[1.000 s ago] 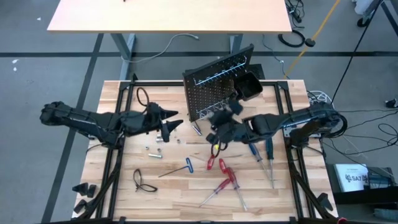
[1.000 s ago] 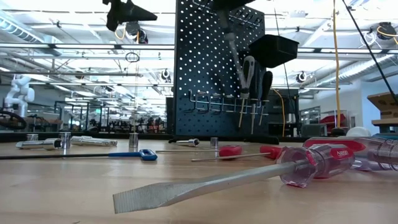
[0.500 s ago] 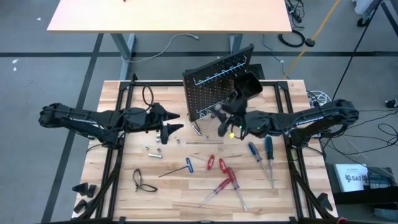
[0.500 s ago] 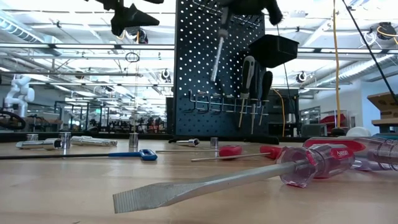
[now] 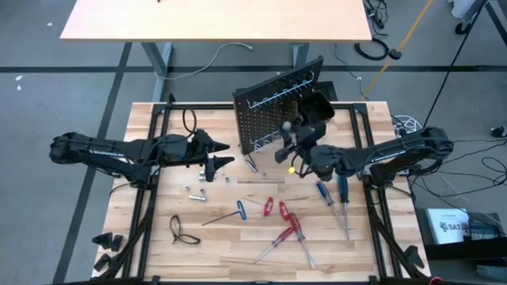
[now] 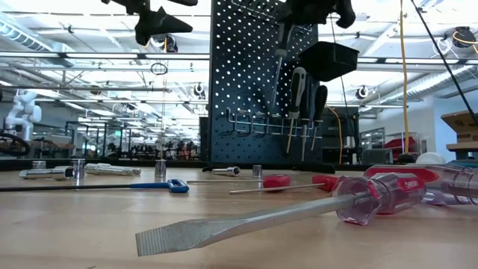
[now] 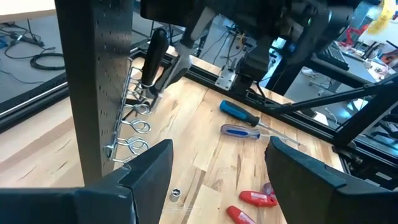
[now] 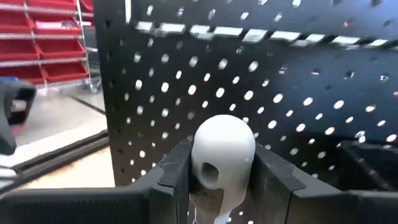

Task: Hang tools onto peg board
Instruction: Hang the gray-black screwdriver on the pegboard

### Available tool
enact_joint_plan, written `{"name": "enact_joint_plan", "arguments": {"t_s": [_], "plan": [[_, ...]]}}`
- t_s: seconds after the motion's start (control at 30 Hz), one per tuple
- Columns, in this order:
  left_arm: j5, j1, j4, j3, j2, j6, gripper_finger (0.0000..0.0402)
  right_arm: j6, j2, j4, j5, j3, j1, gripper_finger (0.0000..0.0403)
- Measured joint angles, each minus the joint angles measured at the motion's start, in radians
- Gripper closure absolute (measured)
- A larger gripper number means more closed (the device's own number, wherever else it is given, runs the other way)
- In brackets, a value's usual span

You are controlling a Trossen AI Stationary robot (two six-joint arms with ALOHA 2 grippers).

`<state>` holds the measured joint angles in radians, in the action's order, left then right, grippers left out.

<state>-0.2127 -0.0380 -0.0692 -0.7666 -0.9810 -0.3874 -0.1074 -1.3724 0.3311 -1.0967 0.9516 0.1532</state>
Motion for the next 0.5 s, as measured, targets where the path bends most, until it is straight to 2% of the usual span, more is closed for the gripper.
{"name": "enact_joint_plan", "arguments": {"t_s": [0.1,0.23,0.5], "plan": [[0.001,0.000,-0.001,0.000,0.000,-0.011,0.0146,0.000,-0.026,0.003,-0.003,0.000,0.001,0.0290],[0.007,0.005,-0.002,0.000,0.000,-0.025,0.0146,0.026,-0.050,0.030,-0.063,0.000,0.012,0.0290],[0.012,0.005,-0.001,0.000,0.000,-0.025,0.0146,0.110,-0.049,0.115,-0.064,0.000,0.009,0.0290]]}}
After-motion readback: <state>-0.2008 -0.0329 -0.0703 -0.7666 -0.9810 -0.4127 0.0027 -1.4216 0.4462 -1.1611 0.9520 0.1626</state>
